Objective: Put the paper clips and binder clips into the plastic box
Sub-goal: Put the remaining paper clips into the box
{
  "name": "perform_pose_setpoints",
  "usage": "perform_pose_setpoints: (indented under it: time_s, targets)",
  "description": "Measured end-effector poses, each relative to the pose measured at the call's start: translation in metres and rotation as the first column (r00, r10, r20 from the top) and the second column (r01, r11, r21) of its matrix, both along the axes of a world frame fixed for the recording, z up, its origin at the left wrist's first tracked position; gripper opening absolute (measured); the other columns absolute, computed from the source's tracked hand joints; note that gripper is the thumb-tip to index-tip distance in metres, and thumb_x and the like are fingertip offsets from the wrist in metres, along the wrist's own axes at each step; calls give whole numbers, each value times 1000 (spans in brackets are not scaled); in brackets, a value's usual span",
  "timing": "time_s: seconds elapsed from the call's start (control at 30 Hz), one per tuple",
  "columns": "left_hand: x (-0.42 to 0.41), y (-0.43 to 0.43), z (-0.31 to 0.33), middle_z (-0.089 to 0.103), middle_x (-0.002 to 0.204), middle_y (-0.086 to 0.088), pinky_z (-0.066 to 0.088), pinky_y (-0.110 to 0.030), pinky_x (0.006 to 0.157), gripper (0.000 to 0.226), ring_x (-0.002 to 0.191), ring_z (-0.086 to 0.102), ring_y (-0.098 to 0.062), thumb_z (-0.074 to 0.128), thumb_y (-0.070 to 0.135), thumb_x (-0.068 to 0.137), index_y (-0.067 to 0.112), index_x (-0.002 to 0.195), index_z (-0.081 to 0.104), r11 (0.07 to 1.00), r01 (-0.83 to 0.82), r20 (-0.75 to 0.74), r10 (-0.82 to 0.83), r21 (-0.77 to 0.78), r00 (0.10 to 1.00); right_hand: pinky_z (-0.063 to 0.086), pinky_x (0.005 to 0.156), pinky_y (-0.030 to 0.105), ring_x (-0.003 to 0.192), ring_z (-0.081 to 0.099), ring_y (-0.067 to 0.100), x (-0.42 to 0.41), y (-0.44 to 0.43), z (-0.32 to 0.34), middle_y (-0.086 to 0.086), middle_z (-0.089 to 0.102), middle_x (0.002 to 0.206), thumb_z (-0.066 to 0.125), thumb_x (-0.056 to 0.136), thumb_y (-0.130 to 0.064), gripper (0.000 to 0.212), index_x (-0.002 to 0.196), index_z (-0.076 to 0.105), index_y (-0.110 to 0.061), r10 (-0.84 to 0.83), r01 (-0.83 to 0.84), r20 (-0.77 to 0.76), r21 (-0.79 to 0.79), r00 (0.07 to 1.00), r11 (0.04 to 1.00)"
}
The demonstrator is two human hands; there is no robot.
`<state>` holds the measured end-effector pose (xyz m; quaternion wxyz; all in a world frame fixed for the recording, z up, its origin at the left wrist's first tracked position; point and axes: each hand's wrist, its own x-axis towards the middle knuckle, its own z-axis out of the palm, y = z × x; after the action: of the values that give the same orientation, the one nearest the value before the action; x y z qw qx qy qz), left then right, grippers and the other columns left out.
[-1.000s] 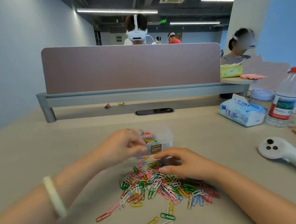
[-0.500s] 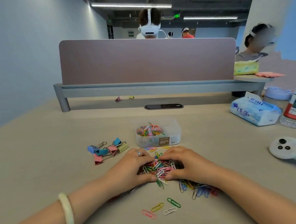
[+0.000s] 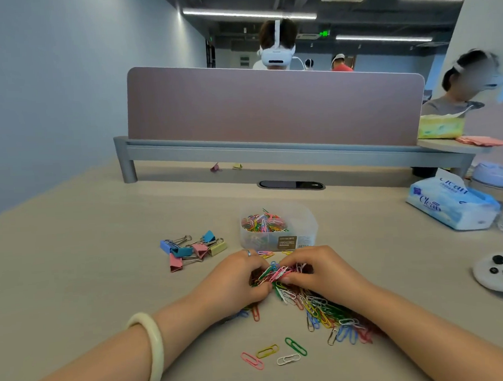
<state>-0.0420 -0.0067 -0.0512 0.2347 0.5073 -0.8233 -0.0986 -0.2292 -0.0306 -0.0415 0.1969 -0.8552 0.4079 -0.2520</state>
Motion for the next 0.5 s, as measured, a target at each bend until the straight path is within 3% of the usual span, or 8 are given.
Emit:
perform_pose_setpoints:
  time_s: [0.2,0.3,0.5]
  targets:
    - [4,-2,0,63,86,-11,34,-31,65,22,77,51,-19,63,31,81,11,88,67,998,-57,-89,57,9,994,46,67,12,68,59,-3,-1,-7,9,-12,67,74,73,75,-16,12,82,73,-26,-35,27,50,147,998,989]
    - [8,-5,-2,63,84,-12,40,-36,71,25,78,52,-20,63,33,81,8,84,65,998,-46,-132,50,37,990,49,63,18,56,55,-3,-2,-12,21,-10,64,64,72,76,-12,23,71,67,-34,-47,37,50,178,998,983]
    - [14,-8,-4,56,72,-12,42,-45,71,29,72,50,-20,64,36,79,11,66,55,999,-36,-219,44,40,975,48,55,12,46,55,-2,17,-35,56,4,66,69,67,80,-10,8,88,70,-9,-80,65,103,136,991,989]
